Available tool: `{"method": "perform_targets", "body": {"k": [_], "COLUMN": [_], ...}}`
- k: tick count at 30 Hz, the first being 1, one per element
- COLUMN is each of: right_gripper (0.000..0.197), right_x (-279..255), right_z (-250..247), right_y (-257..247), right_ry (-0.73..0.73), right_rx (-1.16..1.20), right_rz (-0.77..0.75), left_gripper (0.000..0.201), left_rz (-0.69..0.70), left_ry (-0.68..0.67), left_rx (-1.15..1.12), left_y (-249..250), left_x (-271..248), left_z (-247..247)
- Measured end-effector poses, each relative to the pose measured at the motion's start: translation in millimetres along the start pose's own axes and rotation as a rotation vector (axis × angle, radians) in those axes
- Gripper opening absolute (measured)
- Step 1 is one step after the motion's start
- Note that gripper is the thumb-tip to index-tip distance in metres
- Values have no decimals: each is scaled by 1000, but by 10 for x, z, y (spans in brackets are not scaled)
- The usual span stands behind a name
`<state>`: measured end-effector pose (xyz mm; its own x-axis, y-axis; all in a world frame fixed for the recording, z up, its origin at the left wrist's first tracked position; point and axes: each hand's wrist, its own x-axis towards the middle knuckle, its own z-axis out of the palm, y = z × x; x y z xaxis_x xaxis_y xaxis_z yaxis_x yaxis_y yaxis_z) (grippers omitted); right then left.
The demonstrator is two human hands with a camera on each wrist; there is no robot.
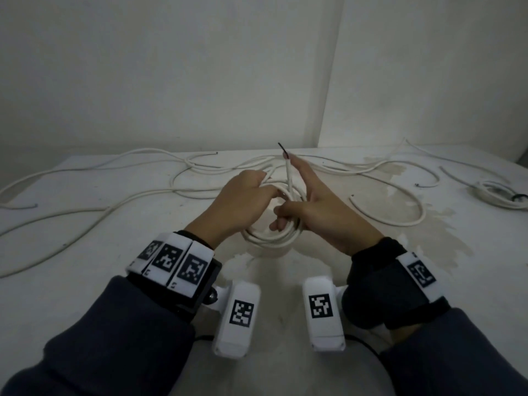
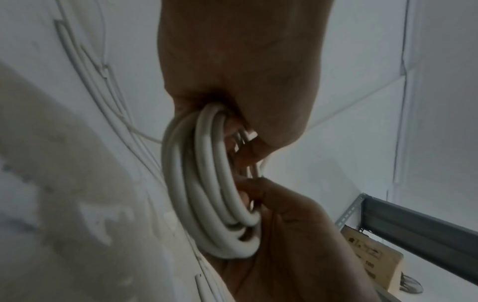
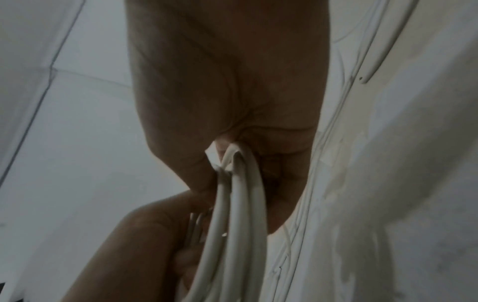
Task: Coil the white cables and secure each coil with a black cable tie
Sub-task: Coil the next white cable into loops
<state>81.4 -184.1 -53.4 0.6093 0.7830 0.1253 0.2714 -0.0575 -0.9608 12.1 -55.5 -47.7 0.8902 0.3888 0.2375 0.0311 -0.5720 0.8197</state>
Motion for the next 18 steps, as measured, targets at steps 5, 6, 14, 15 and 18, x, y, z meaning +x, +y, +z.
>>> {"method": "perform_targets", "body": {"k": [5, 6, 14, 15, 18], "right_gripper": [102, 102, 29, 23, 23], "right_x": [7, 16, 72, 69, 64], "right_z": [-42, -45, -39, -45, -66], "right_y": [25, 45, 60, 67, 68], "right_ry": [-50, -66, 161, 224, 440], "right_rx": [-217, -181, -260, -327, -425], "right_rz": [-136, -139, -143, -166, -204], "left_gripper": [26, 30, 33, 34, 31], "left_rz": [88, 98, 227, 236, 241], "left_ry": [24, 19, 133, 169, 271], "left_rx": [130, 145, 205, 207, 151], "left_y": [65, 67, 32, 33, 43], "left_x": [-52, -56, -26, -24, -28], "left_z": [-16, -13, -14, -16, -35]}}
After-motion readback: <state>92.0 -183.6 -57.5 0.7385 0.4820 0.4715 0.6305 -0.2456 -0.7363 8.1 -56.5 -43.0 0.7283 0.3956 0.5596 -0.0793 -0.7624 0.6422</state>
